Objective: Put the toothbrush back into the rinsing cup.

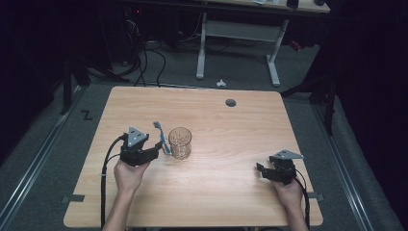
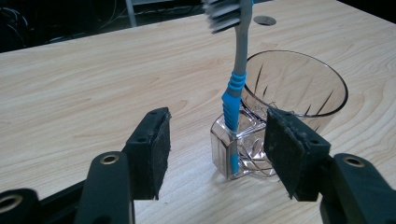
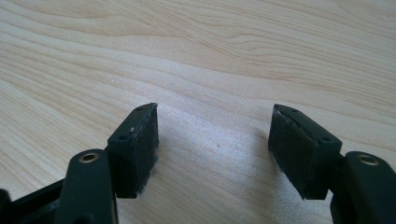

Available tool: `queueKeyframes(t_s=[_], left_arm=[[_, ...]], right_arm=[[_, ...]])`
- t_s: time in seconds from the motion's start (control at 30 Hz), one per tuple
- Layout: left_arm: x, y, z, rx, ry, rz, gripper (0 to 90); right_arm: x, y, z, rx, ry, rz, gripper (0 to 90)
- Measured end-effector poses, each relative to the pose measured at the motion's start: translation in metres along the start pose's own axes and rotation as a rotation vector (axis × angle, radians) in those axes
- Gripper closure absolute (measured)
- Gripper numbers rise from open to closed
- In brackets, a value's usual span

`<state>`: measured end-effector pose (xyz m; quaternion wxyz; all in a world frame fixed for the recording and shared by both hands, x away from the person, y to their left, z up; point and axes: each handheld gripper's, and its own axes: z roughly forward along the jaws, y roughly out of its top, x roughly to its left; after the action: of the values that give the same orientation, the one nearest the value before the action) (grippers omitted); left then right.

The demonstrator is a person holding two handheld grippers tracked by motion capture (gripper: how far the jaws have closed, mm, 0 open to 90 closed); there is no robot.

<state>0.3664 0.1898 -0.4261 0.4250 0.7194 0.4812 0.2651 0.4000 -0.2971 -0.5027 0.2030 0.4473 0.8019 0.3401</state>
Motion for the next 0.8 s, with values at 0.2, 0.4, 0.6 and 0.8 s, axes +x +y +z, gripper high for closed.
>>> queueKeyframes(t_s=[0.2,0.4,0.6,0.8], left_arm=[[0.003,-0.005,-0.003,0.002,0.005,-0.016,41.3],[0.004,-0.01,-0.008,-0.007,0.008,-0.031,40.9],[0.006,-0.016,-0.009,0.002,0.012,-0.039,40.9],[0.007,-0.021,-0.012,0.002,0.013,-0.05,40.9]], right_arm=[[0.0,0.0,0.0,0.0,0.0,0.001,33.9],[0.0,0.0,0.0,0.0,0.0,0.0,33.8],[0.0,0.0,0.0,0.0,-0.001,0.0,33.8],[0.0,0.0,0.0,0.0,-0.001,-0.001,33.9]])
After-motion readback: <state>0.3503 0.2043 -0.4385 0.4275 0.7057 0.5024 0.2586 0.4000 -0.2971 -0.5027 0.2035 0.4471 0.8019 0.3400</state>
